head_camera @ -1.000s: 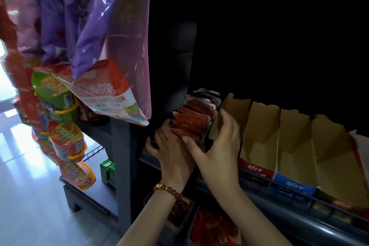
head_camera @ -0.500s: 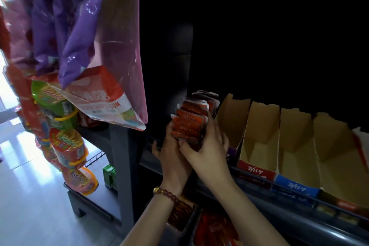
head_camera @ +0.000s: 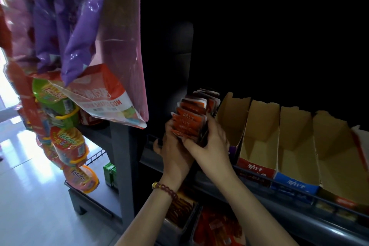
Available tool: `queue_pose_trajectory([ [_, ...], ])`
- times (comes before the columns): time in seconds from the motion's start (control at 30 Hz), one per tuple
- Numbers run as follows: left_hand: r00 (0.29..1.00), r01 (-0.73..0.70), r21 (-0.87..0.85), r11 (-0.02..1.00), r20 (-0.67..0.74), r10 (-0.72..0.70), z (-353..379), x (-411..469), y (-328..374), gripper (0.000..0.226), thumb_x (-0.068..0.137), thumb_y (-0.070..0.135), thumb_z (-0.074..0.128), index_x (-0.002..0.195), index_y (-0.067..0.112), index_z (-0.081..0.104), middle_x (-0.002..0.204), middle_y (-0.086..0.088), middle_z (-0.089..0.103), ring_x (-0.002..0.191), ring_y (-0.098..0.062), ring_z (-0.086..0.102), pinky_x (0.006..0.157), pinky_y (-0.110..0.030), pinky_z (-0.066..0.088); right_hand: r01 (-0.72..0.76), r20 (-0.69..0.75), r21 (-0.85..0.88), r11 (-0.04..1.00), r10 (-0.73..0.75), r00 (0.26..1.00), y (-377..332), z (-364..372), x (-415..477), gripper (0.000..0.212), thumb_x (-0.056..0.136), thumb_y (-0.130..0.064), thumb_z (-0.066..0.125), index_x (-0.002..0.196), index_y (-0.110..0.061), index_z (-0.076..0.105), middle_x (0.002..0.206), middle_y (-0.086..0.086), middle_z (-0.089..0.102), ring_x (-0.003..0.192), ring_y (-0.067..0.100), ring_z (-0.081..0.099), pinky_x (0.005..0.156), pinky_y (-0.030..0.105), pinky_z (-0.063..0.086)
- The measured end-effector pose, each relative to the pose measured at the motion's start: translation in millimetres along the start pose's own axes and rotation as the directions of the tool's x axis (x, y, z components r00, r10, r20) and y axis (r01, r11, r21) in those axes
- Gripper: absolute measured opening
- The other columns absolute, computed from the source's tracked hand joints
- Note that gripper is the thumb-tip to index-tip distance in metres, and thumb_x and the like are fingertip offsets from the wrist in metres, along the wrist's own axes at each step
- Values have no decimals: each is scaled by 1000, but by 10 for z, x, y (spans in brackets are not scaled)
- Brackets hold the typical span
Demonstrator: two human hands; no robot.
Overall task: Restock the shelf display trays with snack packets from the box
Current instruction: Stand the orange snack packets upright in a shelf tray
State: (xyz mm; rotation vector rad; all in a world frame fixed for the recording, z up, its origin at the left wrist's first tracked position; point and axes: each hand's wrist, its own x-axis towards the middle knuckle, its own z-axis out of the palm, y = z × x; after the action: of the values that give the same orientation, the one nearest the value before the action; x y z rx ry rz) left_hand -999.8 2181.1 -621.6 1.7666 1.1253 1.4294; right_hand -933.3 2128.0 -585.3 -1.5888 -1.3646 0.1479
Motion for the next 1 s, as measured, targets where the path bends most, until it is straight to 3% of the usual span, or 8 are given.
queue_pose_trajectory([
  [0.17,1000,-3,11,1000,-12,3,-8,-1,-15,68,70,45,72,123,32,32,117,14,57,114,-5,50,114,-36,2,-30,172,-129,991,53,984,-30,-227,133,81,61,-65,56,136,-46,31,138,-8,36,134,16,24,111,37,13],
  [0.4,1000,-14,0,1000,-20,14,10,-17,-47,76,74,29,77,133,24,30,116,17,46,89,26,23,116,-40,-1,109,104,-45,993,-104,989,34,-260,102,109,70,-47,77,147,-34,2,152,-8,19,140,10,13,114,34,11],
  [0.53,1000,-5,-28,1000,-5,5,20,-24,-49,84,66,43,75,133,25,29,113,23,46,99,29,28,115,-42,0,308,233,-443,842,-224,946,97,-341,246,119,68,-65,65,149,-30,-15,158,-11,-10,143,11,1,110,31,6],
  [0.6,1000,-5,-39,999,-7,5,29,-25,-60,88,58,48,72,132,27,29,118,19,52,106,20,36,115,-39,-1,369,240,-552,747,-282,929,130,-359,301,114,64,-78,43,150,-28,-12,159,-10,-2,144,16,1,106,28,3],
  [0.67,1000,-4,-62,998,0,4,35,-18,-71,89,58,41,80,130,27,30,116,20,51,103,29,30,115,-40,-1,368,207,-577,729,-306,929,121,-347,327,111,62,-80,32,152,-24,-2,158,-7,12,143,16,6,105,28,3],
  [0.77,1000,-12,-54,998,-10,12,43,-18,-93,86,63,26,85,130,26,32,113,21,48,96,39,19,116,-43,1,352,155,-573,740,-324,933,141,-311,324,107,62,-77,37,151,-20,16,149,-2,29,138,17,19,107,33,10],
  [0.87,1000,-8,-54,999,-20,7,52,-12,-103,83,63,28,83,131,23,34,119,14,52,96,26,32,115,-46,1,336,132,-545,768,-317,939,166,-291,326,102,62,-74,43,146,-20,26,143,0,35,135,18,25,108,34,15],
  [1.0,1000,-13,-67,998,-16,12,52,-19,-73,82,56,43,72,126,28,32,116,18,51,98,21,36,115,-42,1,372,160,-471,800,-337,928,178,-254,362,106,60,-73,48,148,-19,22,154,0,20,145,20,3,113,34,0],
])
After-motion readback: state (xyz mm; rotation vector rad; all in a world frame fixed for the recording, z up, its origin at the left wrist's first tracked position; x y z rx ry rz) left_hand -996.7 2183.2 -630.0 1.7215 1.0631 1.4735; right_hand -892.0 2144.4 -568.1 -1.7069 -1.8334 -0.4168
